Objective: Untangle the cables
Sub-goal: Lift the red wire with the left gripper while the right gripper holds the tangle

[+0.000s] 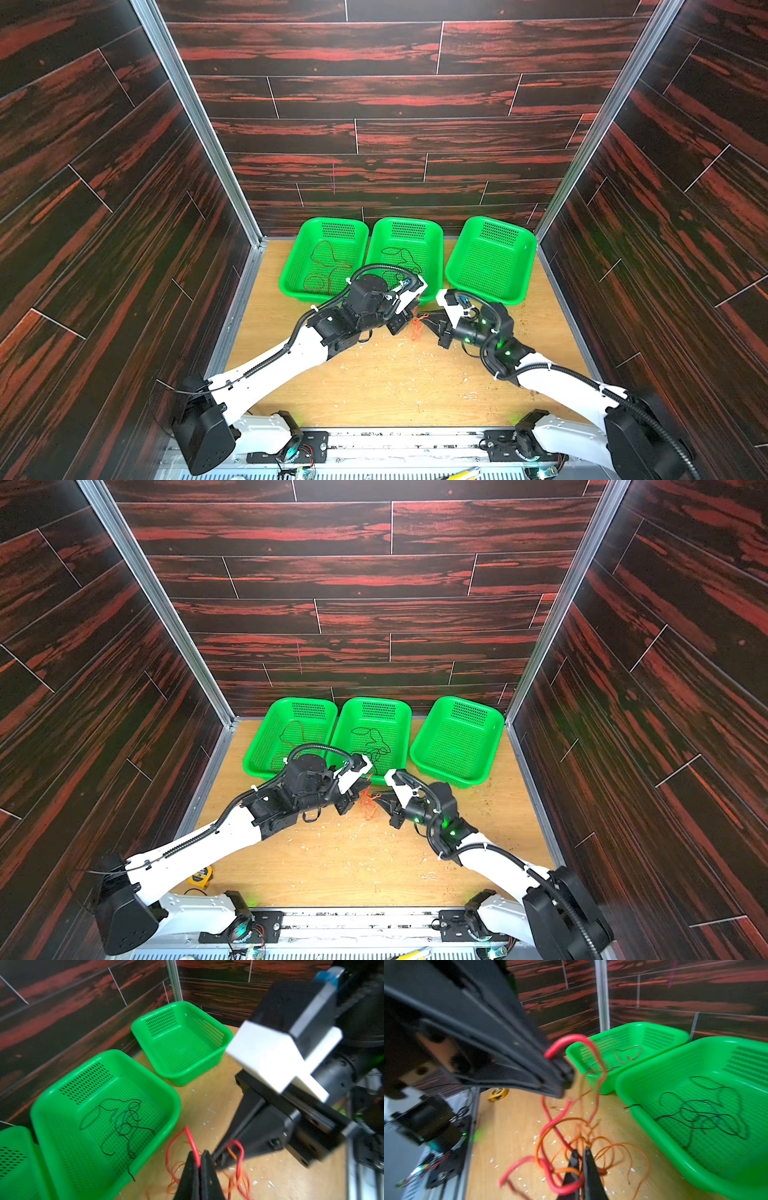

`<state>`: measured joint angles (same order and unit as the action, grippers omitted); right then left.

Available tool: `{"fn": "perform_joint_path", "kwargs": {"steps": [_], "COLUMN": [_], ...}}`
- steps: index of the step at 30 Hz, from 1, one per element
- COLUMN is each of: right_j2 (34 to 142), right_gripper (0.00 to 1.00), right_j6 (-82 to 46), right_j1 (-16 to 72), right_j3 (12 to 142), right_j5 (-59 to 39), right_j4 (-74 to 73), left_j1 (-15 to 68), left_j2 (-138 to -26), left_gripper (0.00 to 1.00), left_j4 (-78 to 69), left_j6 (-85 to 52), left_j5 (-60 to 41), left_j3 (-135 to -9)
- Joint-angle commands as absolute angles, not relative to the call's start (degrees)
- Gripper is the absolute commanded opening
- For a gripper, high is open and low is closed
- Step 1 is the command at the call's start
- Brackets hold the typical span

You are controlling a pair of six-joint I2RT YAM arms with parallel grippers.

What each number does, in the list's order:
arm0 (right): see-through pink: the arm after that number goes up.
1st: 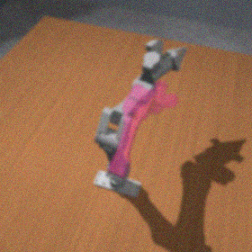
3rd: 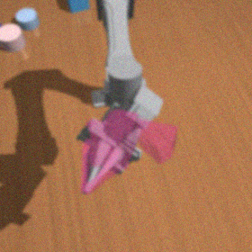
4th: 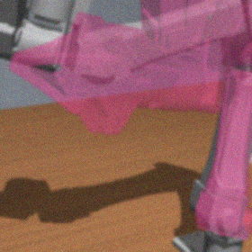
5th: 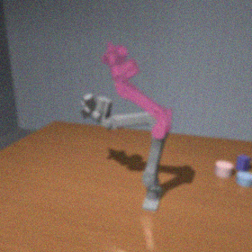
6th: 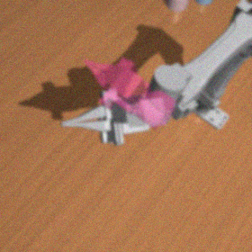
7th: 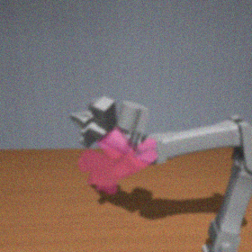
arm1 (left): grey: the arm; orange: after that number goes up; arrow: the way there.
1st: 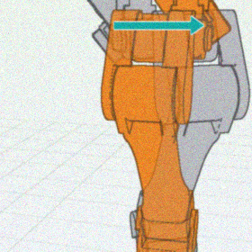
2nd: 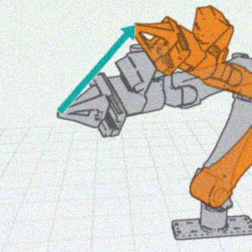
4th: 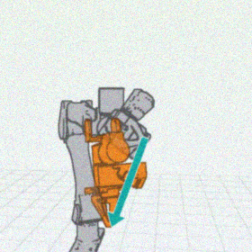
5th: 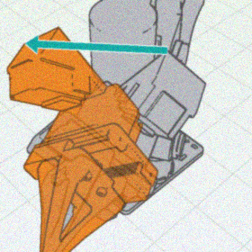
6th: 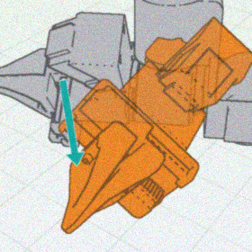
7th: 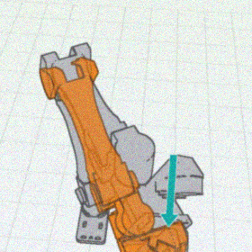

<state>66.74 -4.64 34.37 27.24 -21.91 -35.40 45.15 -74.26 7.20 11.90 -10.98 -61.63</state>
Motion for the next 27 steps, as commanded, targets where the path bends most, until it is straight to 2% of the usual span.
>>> {"fn": "perform_joint_path", "kwargs": {"steps": [1,14,23,27], "right_j2": [66.04,71.63,79.39,81.72], "right_gripper": [0.00,0.00,0.00,0.02], "right_j6": [-5.03,-5.19,-7.79,-7.01], "right_j1": [33.27,27.94,25.93,26.64], "right_j3": [25.14,26.70,32.66,33.60], "right_j5": [-14.29,-1.12,-3.82,-9.71], "right_j4": [-32.64,-16.94,-9.36,-9.45], "left_j1": [42.89,35.14,31.58,31.27], "left_j2": [-69.32,-62.88,-59.27,-59.96], "left_gripper": [0.00,0.00,0.00,0.00], "left_j4": [6.77,7.10,6.73,5.87], "left_j6": [10.52,9.66,9.99,8.04], "left_j5": [-15.72,-16.18,-11.90,-15.86], "left_j3": [-63.24,-61.73,-61.09,-61.13]}}
